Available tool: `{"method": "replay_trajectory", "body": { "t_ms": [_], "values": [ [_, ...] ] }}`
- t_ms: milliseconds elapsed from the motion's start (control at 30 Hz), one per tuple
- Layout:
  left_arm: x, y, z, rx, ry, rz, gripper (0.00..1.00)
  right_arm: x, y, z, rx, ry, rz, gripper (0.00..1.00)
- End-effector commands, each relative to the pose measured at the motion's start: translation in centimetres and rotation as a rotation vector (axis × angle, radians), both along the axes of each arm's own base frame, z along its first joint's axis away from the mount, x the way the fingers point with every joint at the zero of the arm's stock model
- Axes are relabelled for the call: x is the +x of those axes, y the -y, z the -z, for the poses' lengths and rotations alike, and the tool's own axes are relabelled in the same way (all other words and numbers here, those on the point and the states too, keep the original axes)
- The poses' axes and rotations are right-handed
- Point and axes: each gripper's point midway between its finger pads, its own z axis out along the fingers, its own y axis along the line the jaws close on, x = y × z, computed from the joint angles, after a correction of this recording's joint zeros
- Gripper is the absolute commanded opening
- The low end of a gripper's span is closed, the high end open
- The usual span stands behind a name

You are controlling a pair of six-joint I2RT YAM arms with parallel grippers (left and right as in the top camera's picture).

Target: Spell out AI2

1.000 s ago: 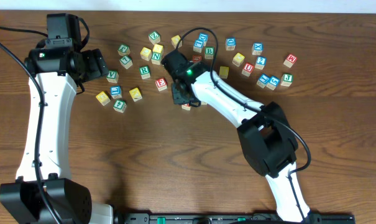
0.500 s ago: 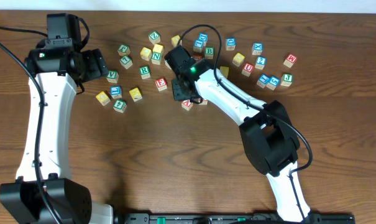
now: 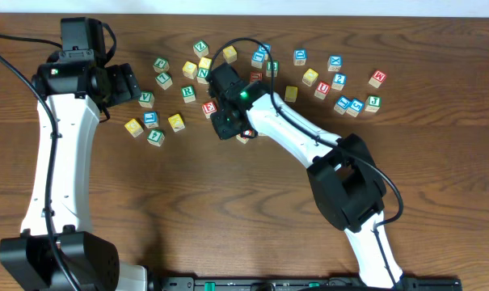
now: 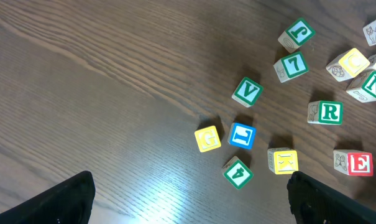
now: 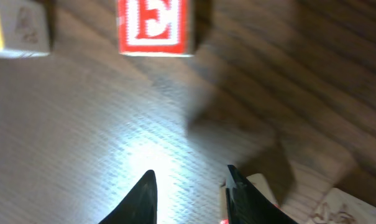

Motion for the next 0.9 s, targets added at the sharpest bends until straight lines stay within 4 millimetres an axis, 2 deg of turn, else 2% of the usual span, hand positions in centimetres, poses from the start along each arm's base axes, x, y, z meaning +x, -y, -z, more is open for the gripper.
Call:
{"method": "replay_trajectory", "body": {
  "t_ms": [0,333,533,867],
  "values": [
    [0.2,-0.3,-1.2,0.015,0.028,0.001,0.98,-0.9,-1.4,0.1,-0.008,0.01,-0.098,0.28],
    [0.2,-0.3,-1.2,0.015,0.028,0.001,0.98,-3.1,0.2,0.8,-0.075,-0.085,-0.072,0.27],
    [0.2,-0.3,-1.2,0.015,0.028,0.001,0.98,-2.7,1.8,1.0,-0.106,-0.109,0.024,0.27],
    [0.2,-0.3,-1.2,0.015,0.028,0.001,0.97,-1.8,3.1,1.1,-0.128,-0.099,0.093,0.27]
  ]
}}
